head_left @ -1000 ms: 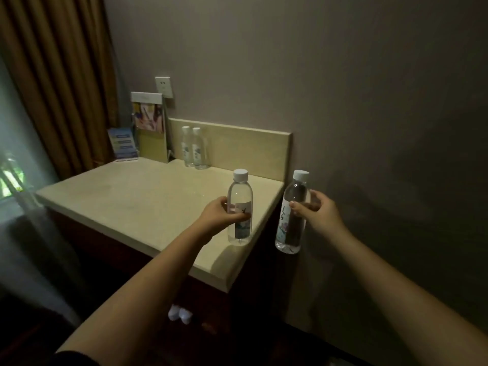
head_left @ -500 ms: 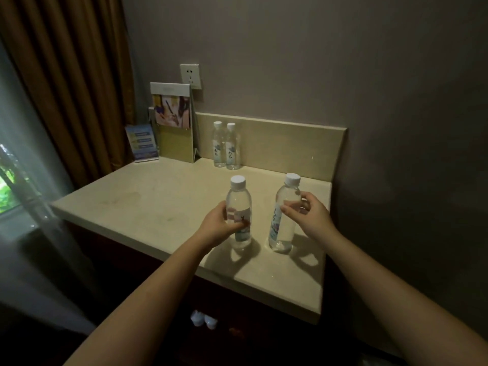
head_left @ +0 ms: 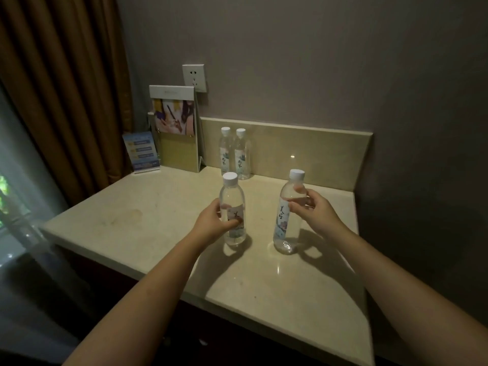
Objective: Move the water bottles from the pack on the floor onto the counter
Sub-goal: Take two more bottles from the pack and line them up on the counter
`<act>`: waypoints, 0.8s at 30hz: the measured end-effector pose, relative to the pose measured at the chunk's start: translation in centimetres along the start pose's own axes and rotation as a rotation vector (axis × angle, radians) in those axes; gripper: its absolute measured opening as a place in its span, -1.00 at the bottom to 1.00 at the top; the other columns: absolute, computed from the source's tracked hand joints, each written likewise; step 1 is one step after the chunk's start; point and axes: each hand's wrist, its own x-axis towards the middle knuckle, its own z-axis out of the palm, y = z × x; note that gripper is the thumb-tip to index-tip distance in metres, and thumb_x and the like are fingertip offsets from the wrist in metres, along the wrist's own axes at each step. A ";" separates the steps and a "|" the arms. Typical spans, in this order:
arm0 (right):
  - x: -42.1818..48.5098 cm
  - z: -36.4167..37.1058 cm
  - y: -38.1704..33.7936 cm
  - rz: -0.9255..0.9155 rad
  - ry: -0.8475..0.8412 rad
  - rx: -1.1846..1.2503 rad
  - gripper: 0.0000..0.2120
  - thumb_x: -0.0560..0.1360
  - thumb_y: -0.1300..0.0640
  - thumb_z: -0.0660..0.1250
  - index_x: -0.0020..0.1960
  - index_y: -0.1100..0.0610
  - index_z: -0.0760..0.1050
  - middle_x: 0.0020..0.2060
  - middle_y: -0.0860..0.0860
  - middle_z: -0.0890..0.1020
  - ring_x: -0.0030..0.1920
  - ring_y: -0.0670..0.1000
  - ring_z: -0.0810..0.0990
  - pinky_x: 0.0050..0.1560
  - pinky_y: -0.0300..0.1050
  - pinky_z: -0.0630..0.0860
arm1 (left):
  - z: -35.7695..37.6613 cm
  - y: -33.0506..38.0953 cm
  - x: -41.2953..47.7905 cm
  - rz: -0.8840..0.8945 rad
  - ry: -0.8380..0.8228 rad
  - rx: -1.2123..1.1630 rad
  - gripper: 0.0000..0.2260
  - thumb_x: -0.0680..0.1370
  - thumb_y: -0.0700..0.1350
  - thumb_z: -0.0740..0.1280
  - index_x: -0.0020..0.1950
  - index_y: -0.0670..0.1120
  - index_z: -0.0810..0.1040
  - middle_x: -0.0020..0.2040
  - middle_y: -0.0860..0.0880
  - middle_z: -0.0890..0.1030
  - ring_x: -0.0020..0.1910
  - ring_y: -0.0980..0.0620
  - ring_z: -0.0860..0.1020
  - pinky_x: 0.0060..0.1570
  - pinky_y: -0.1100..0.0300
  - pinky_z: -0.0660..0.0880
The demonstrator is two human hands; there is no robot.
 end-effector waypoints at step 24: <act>11.2 9.9 0.1 -0.021 -0.116 -0.013 -0.33 0.21 0.19 0.61 0.20 -0.10 0.38 0.10 -0.13 0.58 0.15 -0.14 0.55 0.11 -0.16 0.51 | -8.6 -5.4 14.3 0.021 -0.080 -0.134 -0.48 0.45 -0.20 0.46 0.37 -0.04 0.39 0.23 0.00 0.53 0.19 -0.01 0.51 0.00 0.21 0.47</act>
